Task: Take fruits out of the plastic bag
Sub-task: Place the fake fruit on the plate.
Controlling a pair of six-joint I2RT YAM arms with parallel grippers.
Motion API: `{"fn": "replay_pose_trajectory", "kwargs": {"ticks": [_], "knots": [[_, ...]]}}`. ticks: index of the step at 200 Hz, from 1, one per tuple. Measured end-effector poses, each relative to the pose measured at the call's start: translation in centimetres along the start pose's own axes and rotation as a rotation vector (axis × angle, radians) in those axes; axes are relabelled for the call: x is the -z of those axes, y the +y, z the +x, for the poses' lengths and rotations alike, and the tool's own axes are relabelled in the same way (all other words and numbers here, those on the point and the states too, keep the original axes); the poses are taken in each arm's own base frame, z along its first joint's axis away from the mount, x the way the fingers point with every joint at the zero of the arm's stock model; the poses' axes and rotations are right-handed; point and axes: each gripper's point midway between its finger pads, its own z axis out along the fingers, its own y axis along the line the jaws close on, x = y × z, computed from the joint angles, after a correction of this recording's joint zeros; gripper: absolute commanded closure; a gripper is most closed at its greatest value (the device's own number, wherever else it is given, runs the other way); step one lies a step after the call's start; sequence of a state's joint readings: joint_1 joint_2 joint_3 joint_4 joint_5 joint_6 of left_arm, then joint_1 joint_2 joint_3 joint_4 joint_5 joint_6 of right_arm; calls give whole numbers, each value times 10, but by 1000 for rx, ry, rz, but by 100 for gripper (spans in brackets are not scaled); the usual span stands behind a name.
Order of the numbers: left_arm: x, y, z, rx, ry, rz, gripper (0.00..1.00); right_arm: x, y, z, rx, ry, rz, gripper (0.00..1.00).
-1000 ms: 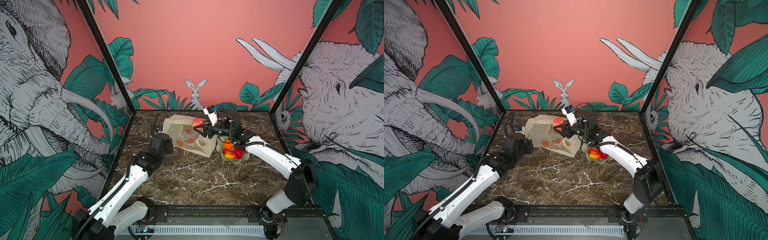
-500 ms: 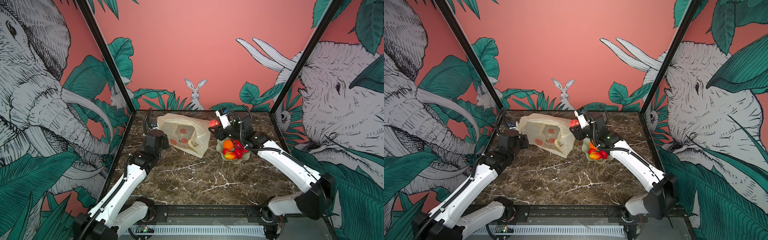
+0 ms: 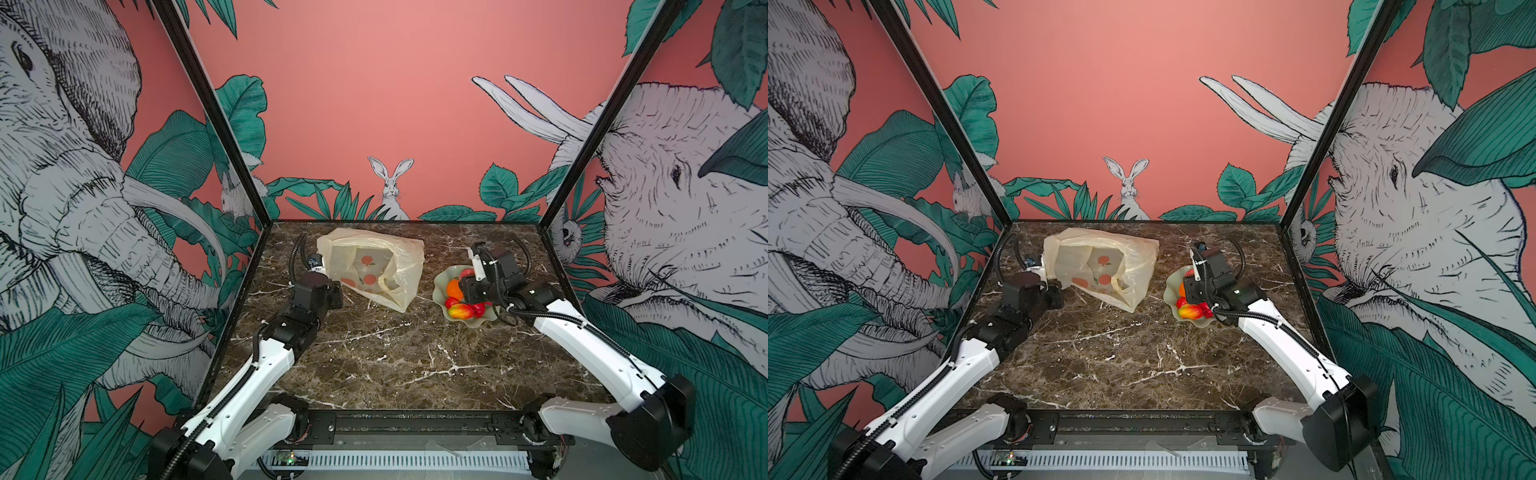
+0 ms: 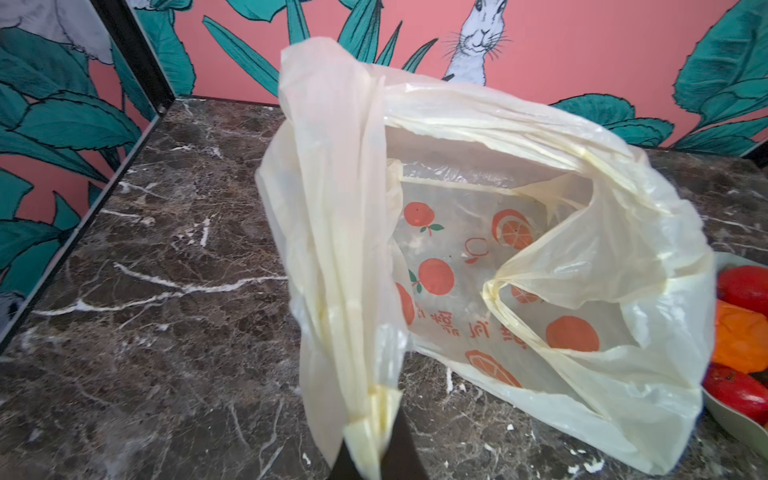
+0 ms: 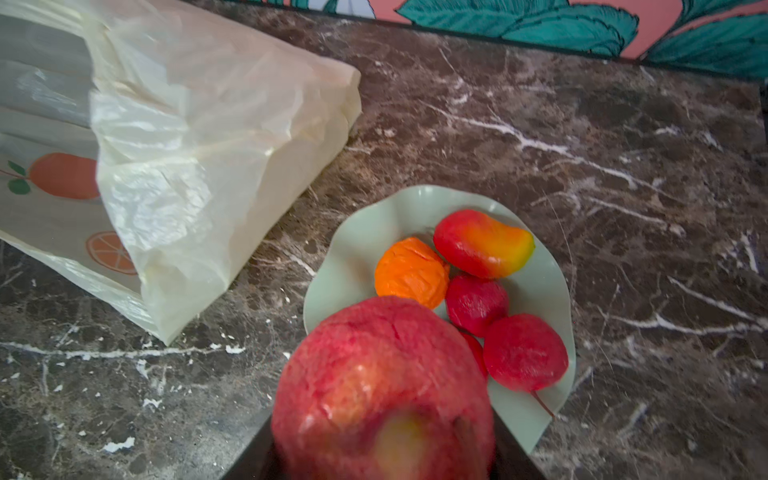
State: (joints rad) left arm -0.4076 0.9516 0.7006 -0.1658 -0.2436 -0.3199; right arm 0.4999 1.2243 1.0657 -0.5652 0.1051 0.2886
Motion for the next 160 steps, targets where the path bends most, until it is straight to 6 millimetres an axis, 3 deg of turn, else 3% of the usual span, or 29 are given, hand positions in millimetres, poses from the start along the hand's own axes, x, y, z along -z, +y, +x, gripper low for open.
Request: {"fn": "replay_pose_trajectory", "kwargs": {"ticks": [38,90,119,160], "knots": [[-4,-7,-4,11,-19,35,100,-20,-18,23,-59,90,36,50],[1,-11,-5,20,-32,67,82,-65,-13,47,-67,207,40,38],[11,-11,-12,35,-63,79,74,-75,-15,52,-56,227,57,28],[13,-9,-2,55,-54,85,66,-82,-20,57,-43,245,82,21]]}}
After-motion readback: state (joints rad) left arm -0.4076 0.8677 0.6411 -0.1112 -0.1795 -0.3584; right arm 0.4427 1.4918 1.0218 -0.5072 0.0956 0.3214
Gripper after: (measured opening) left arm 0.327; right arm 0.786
